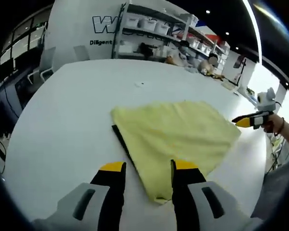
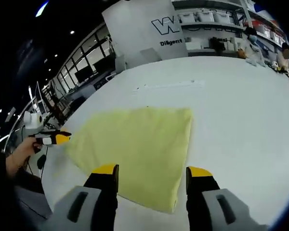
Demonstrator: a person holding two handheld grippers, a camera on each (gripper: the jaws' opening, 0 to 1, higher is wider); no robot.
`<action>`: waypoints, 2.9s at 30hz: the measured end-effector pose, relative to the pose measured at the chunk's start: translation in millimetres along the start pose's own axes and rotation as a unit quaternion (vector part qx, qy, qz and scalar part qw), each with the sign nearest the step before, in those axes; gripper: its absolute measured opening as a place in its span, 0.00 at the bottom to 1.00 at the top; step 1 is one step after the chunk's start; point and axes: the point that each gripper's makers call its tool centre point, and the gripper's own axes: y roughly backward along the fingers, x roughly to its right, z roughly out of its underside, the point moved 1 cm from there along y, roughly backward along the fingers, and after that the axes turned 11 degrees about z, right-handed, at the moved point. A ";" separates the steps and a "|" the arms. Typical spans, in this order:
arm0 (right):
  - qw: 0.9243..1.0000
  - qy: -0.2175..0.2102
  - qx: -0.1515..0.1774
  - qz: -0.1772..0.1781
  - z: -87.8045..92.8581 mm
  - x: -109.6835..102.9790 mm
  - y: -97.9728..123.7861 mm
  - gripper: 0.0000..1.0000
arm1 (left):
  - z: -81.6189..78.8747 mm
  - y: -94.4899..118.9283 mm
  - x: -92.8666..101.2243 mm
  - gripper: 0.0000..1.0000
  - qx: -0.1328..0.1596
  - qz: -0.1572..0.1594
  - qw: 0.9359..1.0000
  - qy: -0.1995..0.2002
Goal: Fold the garment on the visible template until the final outline fits inside the template.
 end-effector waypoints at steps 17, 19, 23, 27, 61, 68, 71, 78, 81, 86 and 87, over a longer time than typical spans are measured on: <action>1.000 -0.008 -0.008 0.008 24.2 1.2 6.3 0.34 | 38.9 15.5 7.8 0.28 -0.038 0.022 0.999 0.017; 1.000 -0.009 -0.007 0.010 24.4 2.6 6.6 0.32 | 41.3 14.9 8.2 0.23 -0.040 0.027 0.999 0.020; 1.000 -0.016 -0.005 0.013 24.1 5.0 7.6 0.28 | 41.2 13.6 11.9 0.16 -0.037 0.038 0.998 0.021; 1.000 -0.018 -0.005 0.018 25.1 9.4 8.5 0.21 | 43.9 12.7 15.1 0.07 -0.048 0.046 0.998 0.010; 0.999 -0.017 -0.027 0.040 31.0 20.2 7.4 0.00 | 49.2 20.7 2.0 0.11 -0.109 0.063 0.971 -0.203; 0.999 -0.024 -0.029 0.039 31.8 19.3 7.7 0.00 | 50.8 16.4 2.8 0.16 -0.079 0.058 0.985 -0.144; 0.998 -0.025 -0.029 0.040 31.9 19.3 7.7 0.00 | 49.2 13.8 2.9 0.13 -0.074 0.050 0.986 -0.143; 0.998 -0.026 -0.029 0.040 31.7 20.0 7.9 0.00 | 50.5 12.0 5.5 0.07 -0.075 0.054 0.984 -0.150; 0.998 -0.026 -0.029 0.040 31.7 20.4 7.9 0.00 | 50.7 13.2 3.8 0.05 -0.083 0.052 0.981 -0.169; 0.998 -0.025 -0.030 0.040 31.3 22.1 8.3 0.00 | 50.9 16.4 -0.6 0.04 -0.100 0.053 0.968 -0.225; 0.998 -0.025 -0.031 0.040 31.3 22.4 8.5 0.00 | 50.3 16.2 -1.7 0.04 -0.100 0.053 0.968 -0.224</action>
